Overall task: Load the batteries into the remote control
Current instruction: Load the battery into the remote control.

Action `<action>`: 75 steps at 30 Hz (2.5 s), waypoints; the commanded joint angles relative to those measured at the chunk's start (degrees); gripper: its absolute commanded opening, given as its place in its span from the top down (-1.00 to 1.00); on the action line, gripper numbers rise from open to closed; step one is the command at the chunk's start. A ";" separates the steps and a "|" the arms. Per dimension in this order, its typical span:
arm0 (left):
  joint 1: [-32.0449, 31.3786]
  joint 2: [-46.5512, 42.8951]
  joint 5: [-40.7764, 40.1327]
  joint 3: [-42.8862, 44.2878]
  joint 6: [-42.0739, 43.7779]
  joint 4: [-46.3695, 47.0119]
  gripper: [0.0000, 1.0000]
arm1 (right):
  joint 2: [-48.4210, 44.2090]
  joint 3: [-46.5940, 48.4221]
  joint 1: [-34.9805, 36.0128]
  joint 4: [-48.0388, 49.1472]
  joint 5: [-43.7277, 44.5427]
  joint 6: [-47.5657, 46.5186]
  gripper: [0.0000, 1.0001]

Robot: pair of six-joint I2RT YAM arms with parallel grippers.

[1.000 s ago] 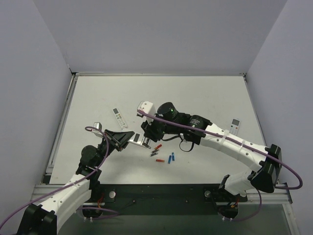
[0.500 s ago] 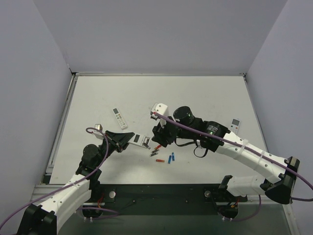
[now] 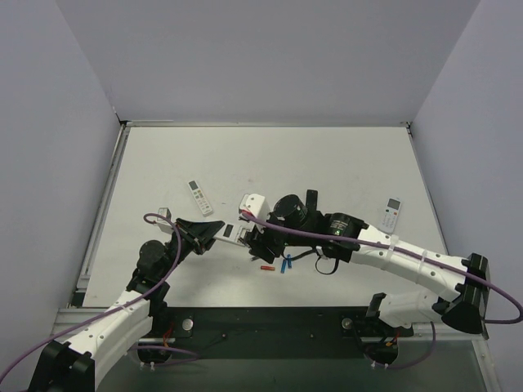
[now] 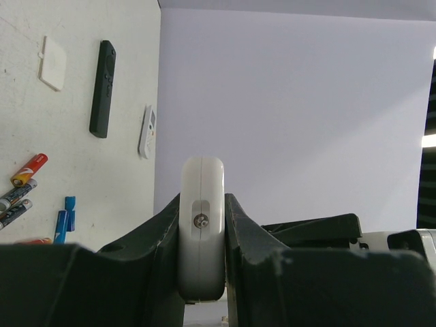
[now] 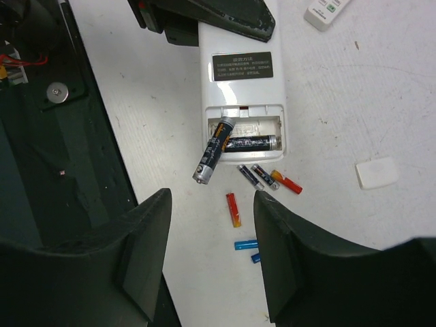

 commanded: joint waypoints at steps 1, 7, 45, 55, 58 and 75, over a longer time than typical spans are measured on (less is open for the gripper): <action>0.11 -0.64 -0.37 0.20 -0.11 2.75 1.00 | 1.55 0.34 0.64 2.05 1.68 -0.49 0.07; 0.20 -1.00 -0.11 0.11 -0.11 3.11 1.00 | 3.31 0.87 0.82 2.57 1.94 -0.58 0.19; 0.28 3.92 10.61 5.03 9.99 10.22 1.00 | 6.38 14.66 -4.01 -20.00 -10.27 -10.60 0.99; 0.11 7.53 14.57 7.40 11.49 14.18 1.00 | 11.92 20.55 -4.10 -28.45 -12.65 -14.73 0.98; 0.20 7.88 15.36 7.84 11.84 14.53 1.00 | 13.15 22.22 -4.19 -29.85 -12.65 -15.70 0.98; 0.02 9.02 18.79 8.81 13.07 17.08 1.00 | 18.86 30.57 -4.10 -37.15 -10.89 -18.77 0.74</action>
